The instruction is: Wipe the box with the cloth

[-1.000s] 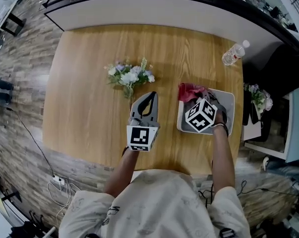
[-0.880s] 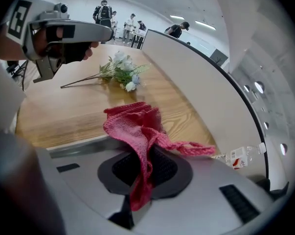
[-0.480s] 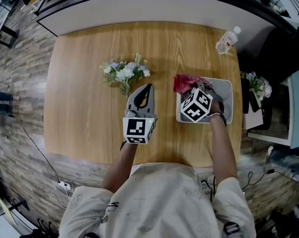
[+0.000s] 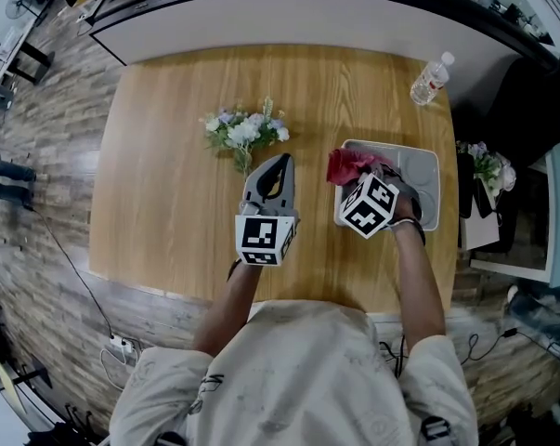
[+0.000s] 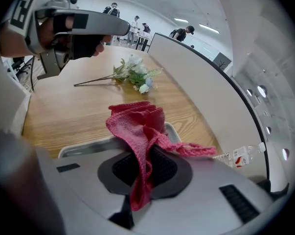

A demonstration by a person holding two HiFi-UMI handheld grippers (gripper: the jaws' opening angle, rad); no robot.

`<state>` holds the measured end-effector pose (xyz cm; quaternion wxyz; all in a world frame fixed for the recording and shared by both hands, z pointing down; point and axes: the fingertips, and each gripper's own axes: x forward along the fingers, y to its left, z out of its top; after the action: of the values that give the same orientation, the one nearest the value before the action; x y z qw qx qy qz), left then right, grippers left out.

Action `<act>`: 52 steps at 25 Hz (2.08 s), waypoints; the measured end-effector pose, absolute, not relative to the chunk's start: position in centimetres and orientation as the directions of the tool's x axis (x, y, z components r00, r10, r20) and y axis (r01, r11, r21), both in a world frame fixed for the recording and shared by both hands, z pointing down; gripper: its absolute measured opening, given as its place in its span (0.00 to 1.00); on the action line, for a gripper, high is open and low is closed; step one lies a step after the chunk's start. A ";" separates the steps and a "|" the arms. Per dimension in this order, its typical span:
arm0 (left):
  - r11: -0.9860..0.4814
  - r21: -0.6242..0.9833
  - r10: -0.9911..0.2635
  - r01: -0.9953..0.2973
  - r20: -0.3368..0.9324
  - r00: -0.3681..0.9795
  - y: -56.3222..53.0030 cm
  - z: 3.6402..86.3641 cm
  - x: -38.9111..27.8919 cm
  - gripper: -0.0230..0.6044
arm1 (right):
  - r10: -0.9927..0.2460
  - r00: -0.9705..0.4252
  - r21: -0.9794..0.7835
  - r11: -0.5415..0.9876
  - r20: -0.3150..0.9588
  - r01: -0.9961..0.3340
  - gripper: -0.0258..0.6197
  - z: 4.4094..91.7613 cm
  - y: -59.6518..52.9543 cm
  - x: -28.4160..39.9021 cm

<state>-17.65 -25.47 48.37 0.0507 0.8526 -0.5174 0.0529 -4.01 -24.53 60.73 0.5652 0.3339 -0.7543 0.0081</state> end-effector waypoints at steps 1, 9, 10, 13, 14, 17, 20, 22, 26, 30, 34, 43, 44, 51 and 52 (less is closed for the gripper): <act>-0.459 0.031 -0.877 -0.888 0.140 0.459 -25.4 48.3 -17.6 0.05 | -0.492 -0.138 0.366 0.780 0.860 -0.507 0.12 60.7 -24.2 -4.2; -0.475 0.021 -0.871 -0.880 0.128 0.474 -24.8 48.0 -16.7 0.05 | -0.480 -0.156 0.347 0.789 0.863 -0.508 0.12 60.8 -21.2 -4.8; -0.476 0.019 -0.871 -0.879 0.127 0.474 -24.7 47.9 -16.7 0.05 | -0.479 -0.156 0.345 0.789 0.864 -0.509 0.12 60.8 -20.8 -4.8; -0.477 0.017 -0.871 -0.879 0.122 0.475 -24.3 47.7 -16.8 0.05 | -0.471 -0.156 0.339 0.793 0.868 -0.506 0.12 60.7 -19.6 -5.0; -0.477 0.017 -0.872 -0.879 0.119 0.475 -24.1 47.5 -16.8 0.05 | -0.465 -0.157 0.334 0.796 0.871 -0.504 0.12 60.7 -19.1 -5.1; -0.476 0.018 -0.873 -0.879 0.112 0.475 -23.7 47.3 -16.9 0.05 | -0.440 -0.160 0.312 0.808 0.884 -0.500 0.12 60.6 -17.9 -5.3; -0.475 0.019 -0.874 -0.880 0.106 0.475 -23.2 47.2 -16.9 0.05 | -0.428 -0.165 0.298 0.813 0.889 -0.501 0.12 60.6 -16.9 -5.4; -0.475 0.020 -0.874 -0.880 0.102 0.475 -22.9 47.0 -16.9 0.05 | -0.424 -0.171 0.293 0.815 0.889 -0.500 0.12 60.6 -16.4 -5.5; -0.478 0.022 -0.874 -0.878 0.091 0.477 -22.3 46.7 -16.8 0.05 | -0.403 -0.179 0.269 0.822 0.898 -0.502 0.12 60.5 -15.3 -5.6; -0.477 0.033 -0.874 -0.878 0.085 0.478 -21.9 46.5 -16.6 0.05 | -0.382 -0.196 0.245 0.833 0.903 -0.496 0.12 60.2 -14.0 -6.2; -0.501 0.029 -0.861 -0.865 0.079 0.502 -21.4 46.4 -15.4 0.05 | -0.424 -0.152 0.313 0.826 0.893 -0.469 0.12 60.4 -13.9 -6.1; -0.529 0.029 -0.846 -0.848 0.070 0.529 -20.4 46.3 -14.1 0.05 | -0.345 -0.231 0.207 0.859 0.910 -0.468 0.12 60.9 -9.9 -6.4; -0.532 0.029 -0.843 -0.846 0.070 0.533 -20.2 46.4 -14.0 0.05 | -0.338 -0.234 0.201 0.862 0.912 -0.465 0.12 61.2 -9.4 -6.5; -0.543 0.028 -0.837 -0.839 0.068 0.543 -20.1 46.2 -13.5 0.05 | -0.399 -0.292 0.193 0.817 0.869 -0.544 0.12 60.9 -8.5 -6.5; -0.545 0.028 -0.836 -0.838 0.067 0.545 -20.2 46.2 -13.3 0.05 | -0.418 -0.307 0.185 0.800 0.855 -0.571 0.12 60.4 -8.6 -6.3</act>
<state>-13.31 -20.16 46.20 0.0284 0.8786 -0.4763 0.0226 -6.32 -8.61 60.43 0.5020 0.3070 -0.8049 0.0764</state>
